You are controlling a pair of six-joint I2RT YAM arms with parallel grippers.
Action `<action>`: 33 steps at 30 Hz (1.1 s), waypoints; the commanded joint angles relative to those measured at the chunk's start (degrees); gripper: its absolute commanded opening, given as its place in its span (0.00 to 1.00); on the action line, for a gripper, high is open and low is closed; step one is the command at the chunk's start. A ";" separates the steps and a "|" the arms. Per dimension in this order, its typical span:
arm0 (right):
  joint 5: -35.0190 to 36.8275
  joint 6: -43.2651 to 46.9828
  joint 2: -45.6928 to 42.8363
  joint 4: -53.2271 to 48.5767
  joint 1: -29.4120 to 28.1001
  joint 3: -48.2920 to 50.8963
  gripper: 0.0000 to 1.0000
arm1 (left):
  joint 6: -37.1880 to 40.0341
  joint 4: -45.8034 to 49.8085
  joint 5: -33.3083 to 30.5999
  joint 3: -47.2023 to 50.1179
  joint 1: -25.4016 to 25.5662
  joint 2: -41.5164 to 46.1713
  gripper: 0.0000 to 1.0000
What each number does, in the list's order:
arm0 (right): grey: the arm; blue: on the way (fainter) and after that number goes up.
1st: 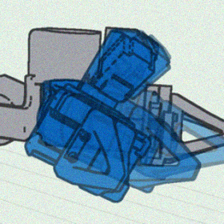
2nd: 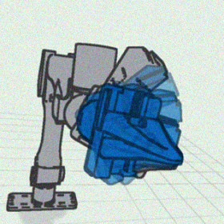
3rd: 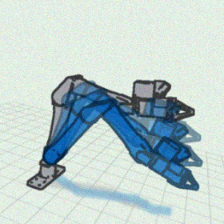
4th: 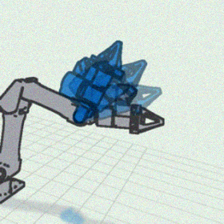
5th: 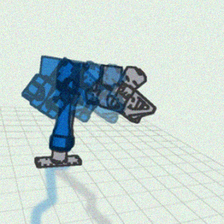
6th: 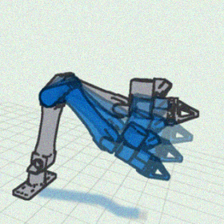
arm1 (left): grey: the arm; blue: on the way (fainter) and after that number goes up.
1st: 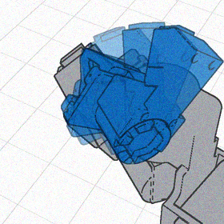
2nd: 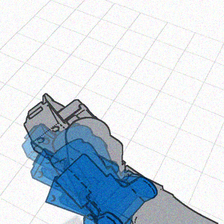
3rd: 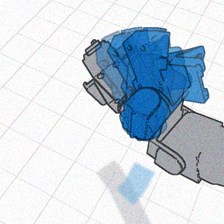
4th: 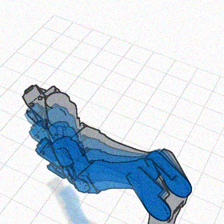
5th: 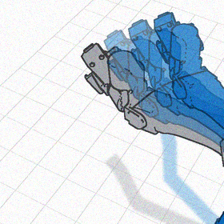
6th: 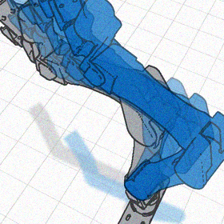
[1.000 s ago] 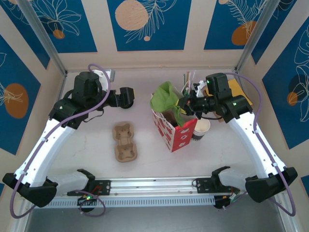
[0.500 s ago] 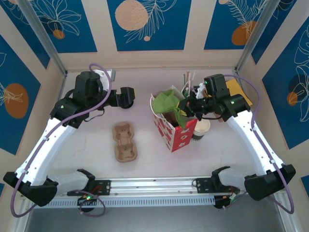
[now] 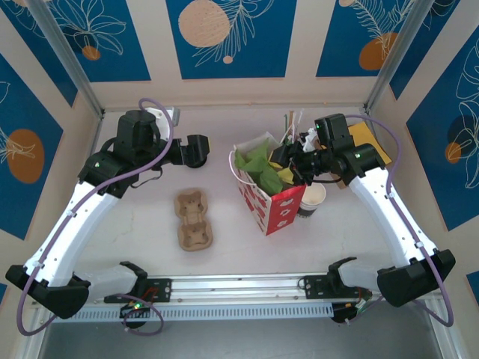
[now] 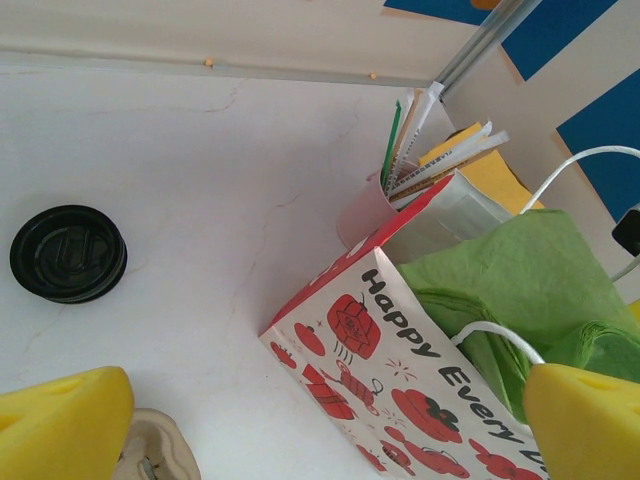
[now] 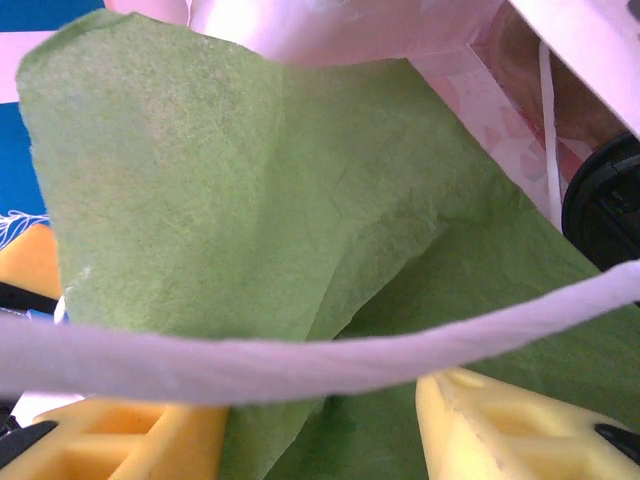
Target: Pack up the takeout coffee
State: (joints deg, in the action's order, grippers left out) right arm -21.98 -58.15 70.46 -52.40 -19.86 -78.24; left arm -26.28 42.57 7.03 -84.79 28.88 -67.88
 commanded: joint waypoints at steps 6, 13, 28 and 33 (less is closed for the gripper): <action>1.12 2.82 -0.43 -2.32 0.69 -3.48 0.52 | 0.27 -1.17 0.97 -0.72 -0.58 -1.19 1.00; 2.64 6.25 -0.41 -3.43 0.43 -6.06 0.55 | 0.16 -1.35 1.23 -1.08 -0.55 -1.86 1.00; 17.95 16.56 5.03 -12.13 -7.66 -14.62 0.54 | 0.09 -1.35 1.44 -1.42 -0.56 -2.54 1.00; 28.05 19.22 5.05 -16.46 -12.09 -20.23 0.55 | 0.42 -1.08 1.32 -2.14 -0.58 -2.87 1.00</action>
State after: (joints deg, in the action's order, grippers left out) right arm -1.65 -42.06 76.03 -64.38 -30.00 -94.98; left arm -26.30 42.41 7.42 -84.90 28.88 -70.37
